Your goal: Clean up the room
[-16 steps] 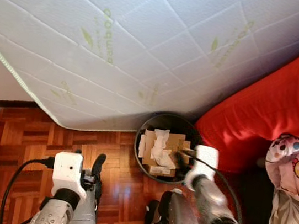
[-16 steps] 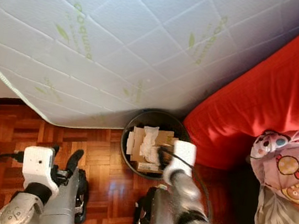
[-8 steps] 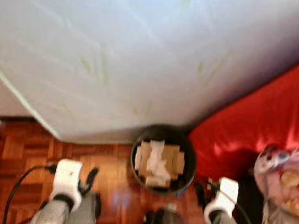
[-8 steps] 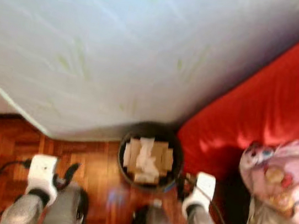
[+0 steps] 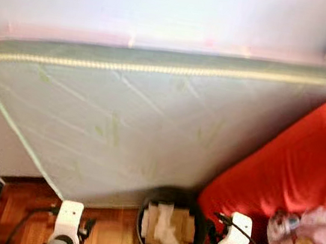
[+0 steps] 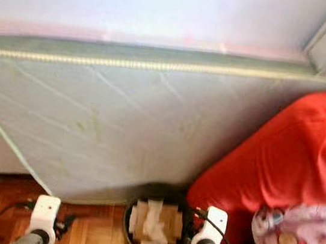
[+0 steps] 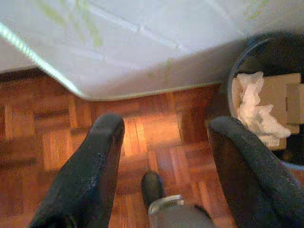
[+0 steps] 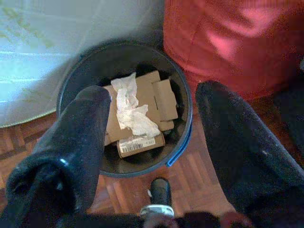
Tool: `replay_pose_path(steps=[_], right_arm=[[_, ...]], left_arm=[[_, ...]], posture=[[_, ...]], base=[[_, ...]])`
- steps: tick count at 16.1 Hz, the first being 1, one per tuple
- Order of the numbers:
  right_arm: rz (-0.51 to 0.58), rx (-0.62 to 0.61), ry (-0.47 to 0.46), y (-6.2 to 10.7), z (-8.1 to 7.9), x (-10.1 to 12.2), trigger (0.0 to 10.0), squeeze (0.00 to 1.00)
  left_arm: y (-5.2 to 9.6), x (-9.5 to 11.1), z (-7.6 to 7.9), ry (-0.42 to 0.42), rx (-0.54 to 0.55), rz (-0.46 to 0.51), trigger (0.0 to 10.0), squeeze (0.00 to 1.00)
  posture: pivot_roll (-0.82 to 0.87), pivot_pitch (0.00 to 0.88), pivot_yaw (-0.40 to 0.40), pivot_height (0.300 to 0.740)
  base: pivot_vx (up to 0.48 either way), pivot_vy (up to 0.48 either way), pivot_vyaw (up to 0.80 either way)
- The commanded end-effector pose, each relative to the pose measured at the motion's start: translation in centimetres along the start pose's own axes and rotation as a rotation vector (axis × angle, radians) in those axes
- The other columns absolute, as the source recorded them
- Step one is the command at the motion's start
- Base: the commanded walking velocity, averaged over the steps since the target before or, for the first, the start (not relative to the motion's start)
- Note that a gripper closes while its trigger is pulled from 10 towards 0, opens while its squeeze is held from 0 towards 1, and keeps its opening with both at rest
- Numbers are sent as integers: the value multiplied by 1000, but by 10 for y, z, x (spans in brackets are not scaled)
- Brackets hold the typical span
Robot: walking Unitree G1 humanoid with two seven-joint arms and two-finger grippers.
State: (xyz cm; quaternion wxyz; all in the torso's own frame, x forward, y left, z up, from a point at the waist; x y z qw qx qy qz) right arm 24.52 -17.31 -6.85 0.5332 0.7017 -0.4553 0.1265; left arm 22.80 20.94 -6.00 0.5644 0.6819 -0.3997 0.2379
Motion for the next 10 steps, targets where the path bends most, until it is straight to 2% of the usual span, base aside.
replay_pose_path(steps=[1,3,5,8,10], right_arm=[[-51,-49,-14,6,13,-15,10000,0],[-114,-92,39,11,25,-28,10000,0],[-131,-116,40,14,31,-32,10000,0],[-147,-131,45,16,35,-35,10000,0],[-166,-137,43,19,36,-42,10000,0]], left_arm=[[3,-18,5,-20,-22,-80,10000,0],[1,-24,4,-21,-20,-142,10000,0],[-1,-24,4,-13,-15,-158,10000,0],[-3,-21,5,23,11,-166,10000,0],[-2,-26,4,26,18,-186,10000,0]], posture=[[156,0,-71,740],[137,0,-72,740],[130,0,-63,740],[133,0,-55,740],[96,0,-15,740]], base=[[0,0,0],[0,0,0],[0,0,0],[0,0,0],[0,0,0]])
Point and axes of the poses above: a point about 5 cm out from each wrist's last joint towards the gripper, its own y axis pointing back from the gripper into the wrist, its own x axis along the axis of the wrist's last joint, z = x × y, the point moved 2 cm from there along -y, pointing out of the wrist towards the gripper, and after that the axes turned 13 degrees about -y, right-handed, at the moved point
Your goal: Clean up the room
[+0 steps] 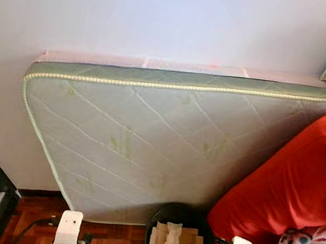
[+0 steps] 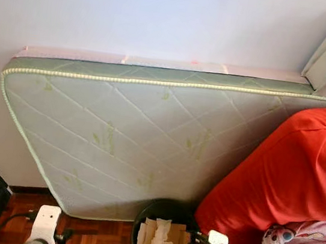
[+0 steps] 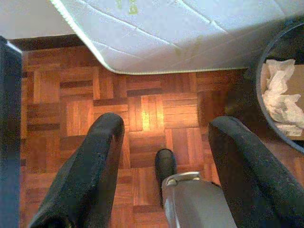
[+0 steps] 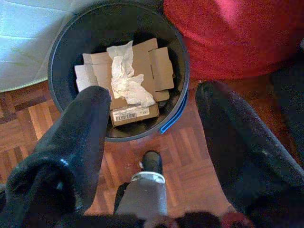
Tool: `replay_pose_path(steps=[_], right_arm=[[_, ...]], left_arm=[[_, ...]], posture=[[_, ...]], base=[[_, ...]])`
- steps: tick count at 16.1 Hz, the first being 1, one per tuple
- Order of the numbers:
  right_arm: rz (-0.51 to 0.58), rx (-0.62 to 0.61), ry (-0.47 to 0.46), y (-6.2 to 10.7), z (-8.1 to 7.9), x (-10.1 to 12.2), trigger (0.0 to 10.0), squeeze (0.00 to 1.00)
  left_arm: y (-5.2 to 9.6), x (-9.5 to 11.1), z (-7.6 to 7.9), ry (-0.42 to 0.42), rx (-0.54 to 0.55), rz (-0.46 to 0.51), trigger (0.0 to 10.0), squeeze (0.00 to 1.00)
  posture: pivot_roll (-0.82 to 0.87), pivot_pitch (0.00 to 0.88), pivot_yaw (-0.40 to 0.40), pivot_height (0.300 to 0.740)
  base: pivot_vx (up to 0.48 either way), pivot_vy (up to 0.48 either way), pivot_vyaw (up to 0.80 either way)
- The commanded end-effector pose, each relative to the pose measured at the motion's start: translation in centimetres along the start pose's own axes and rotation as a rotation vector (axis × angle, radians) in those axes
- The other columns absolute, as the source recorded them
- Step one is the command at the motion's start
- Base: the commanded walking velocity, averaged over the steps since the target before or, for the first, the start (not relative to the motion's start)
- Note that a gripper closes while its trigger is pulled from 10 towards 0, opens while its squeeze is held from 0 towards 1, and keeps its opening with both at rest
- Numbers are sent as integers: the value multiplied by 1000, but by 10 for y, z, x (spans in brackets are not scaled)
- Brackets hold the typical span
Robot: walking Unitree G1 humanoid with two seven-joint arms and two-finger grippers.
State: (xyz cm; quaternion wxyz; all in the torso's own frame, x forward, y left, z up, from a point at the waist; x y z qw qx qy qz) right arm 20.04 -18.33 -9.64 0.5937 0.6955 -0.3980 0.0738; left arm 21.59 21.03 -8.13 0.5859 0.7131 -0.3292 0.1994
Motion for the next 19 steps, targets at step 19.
replay_pose_path(steps=[19], right_arm=[[-78,-6,62,5,14,-14,10000,0]], left_arm=[[8,-26,-12,19,94,-78,10000,0]], posture=[[125,0,-40,740]], base=[[0,-17,-604]])
Point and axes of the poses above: a point about 5 cm out from each wrist's last joint towards the gripper, its own y axis pointing back from the gripper into the wrist, its own x axis along the axis of the wrist's last joint, z = x × y, the point moved 2 cm from there along -y, pointing out of the wrist towards the gripper, and after that the axes turned 13 degrees about -y, right-handed, at the moved point
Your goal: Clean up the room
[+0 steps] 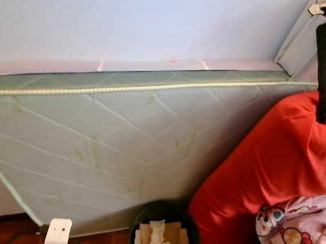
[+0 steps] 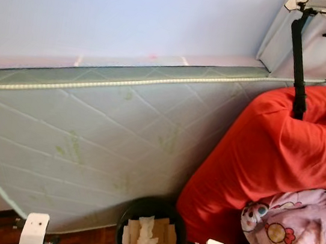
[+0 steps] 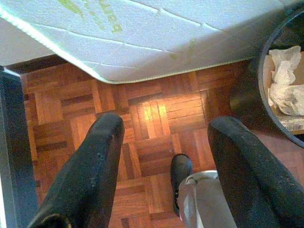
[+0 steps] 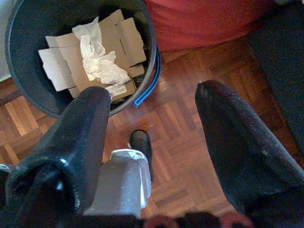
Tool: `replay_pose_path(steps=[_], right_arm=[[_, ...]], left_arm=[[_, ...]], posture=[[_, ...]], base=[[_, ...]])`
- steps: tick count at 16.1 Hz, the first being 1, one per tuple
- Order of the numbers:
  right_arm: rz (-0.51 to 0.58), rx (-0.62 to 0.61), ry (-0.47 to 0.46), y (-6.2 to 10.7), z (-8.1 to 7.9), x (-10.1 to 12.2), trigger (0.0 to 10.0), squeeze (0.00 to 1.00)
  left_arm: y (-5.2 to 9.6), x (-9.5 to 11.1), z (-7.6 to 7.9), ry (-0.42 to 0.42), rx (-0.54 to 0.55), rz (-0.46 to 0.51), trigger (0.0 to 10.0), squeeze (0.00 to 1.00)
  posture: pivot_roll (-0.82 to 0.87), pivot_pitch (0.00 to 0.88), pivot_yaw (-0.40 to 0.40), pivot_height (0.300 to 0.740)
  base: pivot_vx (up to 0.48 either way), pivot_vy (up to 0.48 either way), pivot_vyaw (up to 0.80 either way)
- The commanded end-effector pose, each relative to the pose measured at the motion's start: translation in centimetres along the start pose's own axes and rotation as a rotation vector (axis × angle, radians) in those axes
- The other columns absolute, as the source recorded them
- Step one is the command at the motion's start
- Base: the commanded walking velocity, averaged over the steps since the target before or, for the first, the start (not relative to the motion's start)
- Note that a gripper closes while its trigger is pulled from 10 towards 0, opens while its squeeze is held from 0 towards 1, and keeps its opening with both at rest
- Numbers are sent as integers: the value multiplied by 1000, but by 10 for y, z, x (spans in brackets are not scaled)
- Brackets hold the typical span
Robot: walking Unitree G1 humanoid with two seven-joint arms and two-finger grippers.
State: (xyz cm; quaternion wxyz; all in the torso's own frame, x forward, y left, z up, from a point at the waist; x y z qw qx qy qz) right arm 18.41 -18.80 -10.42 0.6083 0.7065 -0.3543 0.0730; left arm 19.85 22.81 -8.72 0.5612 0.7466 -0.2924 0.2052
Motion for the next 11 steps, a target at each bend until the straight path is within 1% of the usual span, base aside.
replay_pose_path(steps=[1,7,9,11], right_arm=[[-5,-3,5,0,2,0,10000,0],[-6,0,14,0,2,1,10000,0],[-7,1,16,0,2,1,10000,0],[-6,2,18,0,2,1,10000,0]], left_arm=[[1,-6,3,-4,-1,-19,10000,0],[1,-5,4,-7,-5,-16,10000,0],[1,-5,5,-20,-8,-16,10000,0],[1,-6,5,-9,-4,-19,10000,0]], posture=[[125,0,-43,740],[125,0,-47,740],[125,0,-46,740],[124,0,-46,740]], base=[[0,0,-675],[0,0,-672],[0,-403,-672],[0,0,-675]])
Point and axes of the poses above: a point about 5 cm out from each wrist's last joint towards the gripper, its own y axis pointing back from the gripper into the wrist, its own x axis along the axis of the wrist's last joint, z = x × y, the point moved 2 cm from there along -y, pointing out of the wrist towards the gripper, and after that the axes turned 13 degrees about -y, right-handed, at the moved point
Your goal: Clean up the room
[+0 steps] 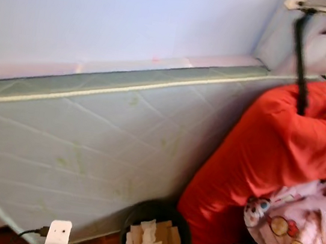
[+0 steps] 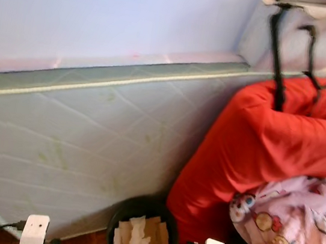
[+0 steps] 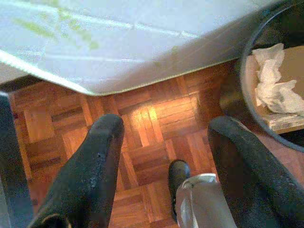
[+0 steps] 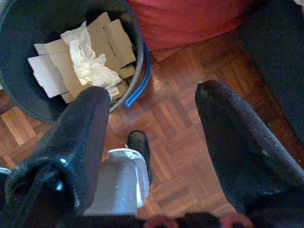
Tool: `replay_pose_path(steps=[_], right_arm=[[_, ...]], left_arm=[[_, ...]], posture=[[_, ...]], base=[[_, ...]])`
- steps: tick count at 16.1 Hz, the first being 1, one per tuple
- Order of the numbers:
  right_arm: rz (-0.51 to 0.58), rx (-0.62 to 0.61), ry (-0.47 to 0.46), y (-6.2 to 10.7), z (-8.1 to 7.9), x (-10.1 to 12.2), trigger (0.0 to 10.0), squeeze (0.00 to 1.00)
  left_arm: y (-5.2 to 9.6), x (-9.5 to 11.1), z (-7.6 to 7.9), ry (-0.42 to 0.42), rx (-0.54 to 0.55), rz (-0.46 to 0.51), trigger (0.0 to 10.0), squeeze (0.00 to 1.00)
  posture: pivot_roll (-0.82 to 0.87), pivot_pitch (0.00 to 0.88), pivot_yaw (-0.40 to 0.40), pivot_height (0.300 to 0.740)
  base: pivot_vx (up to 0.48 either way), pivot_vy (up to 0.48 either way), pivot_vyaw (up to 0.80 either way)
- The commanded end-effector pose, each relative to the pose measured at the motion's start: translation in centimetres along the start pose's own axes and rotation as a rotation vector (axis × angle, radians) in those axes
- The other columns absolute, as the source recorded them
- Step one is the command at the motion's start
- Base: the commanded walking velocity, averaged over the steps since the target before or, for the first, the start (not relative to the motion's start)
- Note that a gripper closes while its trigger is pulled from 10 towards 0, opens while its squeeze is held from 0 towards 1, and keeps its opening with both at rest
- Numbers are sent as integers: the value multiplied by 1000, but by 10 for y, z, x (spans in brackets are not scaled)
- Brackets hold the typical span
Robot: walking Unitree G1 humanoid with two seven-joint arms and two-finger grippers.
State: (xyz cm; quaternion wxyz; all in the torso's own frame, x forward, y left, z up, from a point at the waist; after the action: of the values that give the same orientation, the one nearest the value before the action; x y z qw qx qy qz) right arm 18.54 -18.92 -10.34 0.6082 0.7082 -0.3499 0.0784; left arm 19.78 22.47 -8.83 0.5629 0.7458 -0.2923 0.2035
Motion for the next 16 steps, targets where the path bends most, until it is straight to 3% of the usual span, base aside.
replay_pose_path(steps=[1,6,14,16], right_arm=[[-6,-4,6,0,1,-1,10000,0],[-8,-1,13,0,1,-1,10000,0],[2,8,23,0,-1,1,10000,0],[1,10,15,0,-1,1,10000,0]], left_arm=[[1,-5,1,-7,2,-19,10000,0],[1,-5,1,-1,5,-16,10000,0],[1,-3,1,-1,7,-3,10000,0],[1,-2,1,2,9,1,10000,0]], posture=[[125,0,-46,740],[126,0,-48,740],[127,0,-51,740],[127,0,-53,740]], base=[[0,0,-675],[0,0,-675],[0,0,0],[0,0,-675]])
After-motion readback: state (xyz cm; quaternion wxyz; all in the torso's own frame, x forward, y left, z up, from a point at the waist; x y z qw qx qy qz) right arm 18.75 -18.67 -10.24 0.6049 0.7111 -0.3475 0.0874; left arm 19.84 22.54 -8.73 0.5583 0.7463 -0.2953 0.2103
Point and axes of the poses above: a point about 5 cm out from each wrist's last joint towards the gripper, its own y axis pointing back from the gripper into the wrist, its own x axis along the axis of the wrist's last joint, z = x × y, the point moved 2 cm from there along -y, pointing out of the wrist towards the gripper, and after that the axes turned 13 degrees about -y, right-handed, at the moved point
